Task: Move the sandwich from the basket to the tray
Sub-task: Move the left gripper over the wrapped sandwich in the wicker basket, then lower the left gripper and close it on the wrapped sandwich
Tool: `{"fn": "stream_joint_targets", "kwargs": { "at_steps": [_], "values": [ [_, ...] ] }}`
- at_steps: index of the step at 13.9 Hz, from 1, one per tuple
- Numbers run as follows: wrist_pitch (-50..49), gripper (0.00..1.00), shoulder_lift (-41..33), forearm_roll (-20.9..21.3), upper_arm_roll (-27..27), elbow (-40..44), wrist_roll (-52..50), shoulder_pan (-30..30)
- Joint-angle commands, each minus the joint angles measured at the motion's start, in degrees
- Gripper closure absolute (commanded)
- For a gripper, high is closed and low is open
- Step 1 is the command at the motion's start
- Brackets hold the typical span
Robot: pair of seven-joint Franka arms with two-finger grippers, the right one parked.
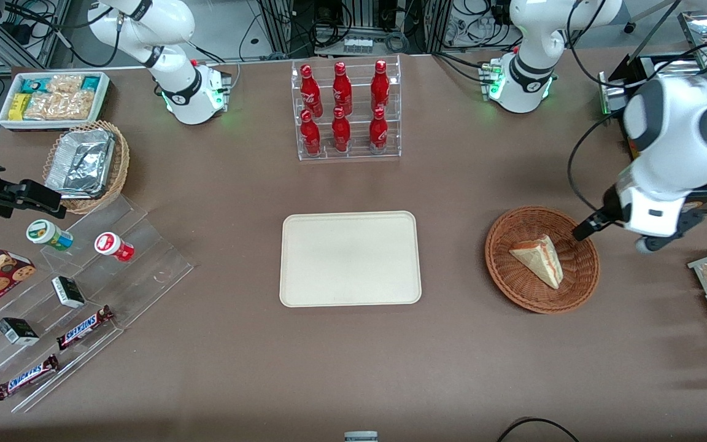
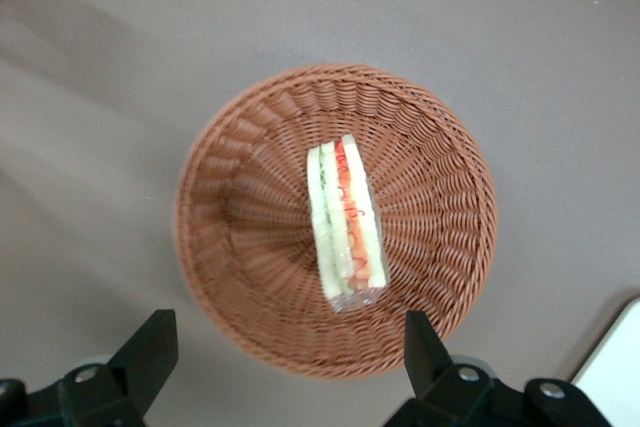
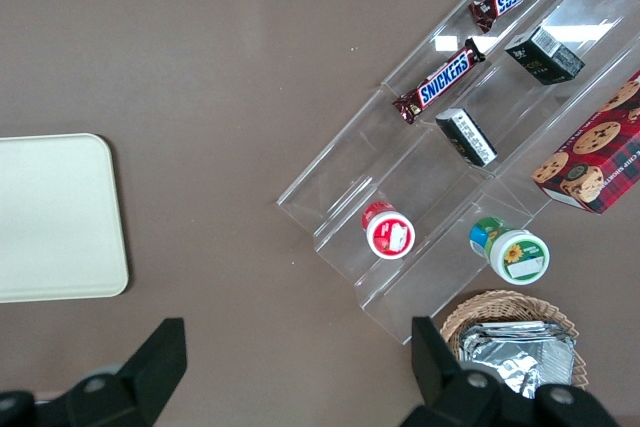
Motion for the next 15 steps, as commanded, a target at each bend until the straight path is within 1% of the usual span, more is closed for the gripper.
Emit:
{"fn": "stream_joint_targets", "kwargs": {
  "at_steps": [1, 5, 8, 9, 15],
  "values": [
    [5.18, 0.00, -2.00, -0.31, 0.17, -5.77, -4.15, -2.36],
    [11.76, 0.00, -0.51, -0.05, 0.17, -9.72, -4.24, -2.45],
    [21.24, 0.00, 1.86, -0.05, 0.17, -13.06, -4.24, -2.45],
    [23.01, 0.00, 3.09, -0.05, 0.17, -13.51, -4.24, -2.45],
    [28.56, 0.00, 8.19, 0.04, 0.17, -13.69, -4.33, -2.45]
  ]
}}
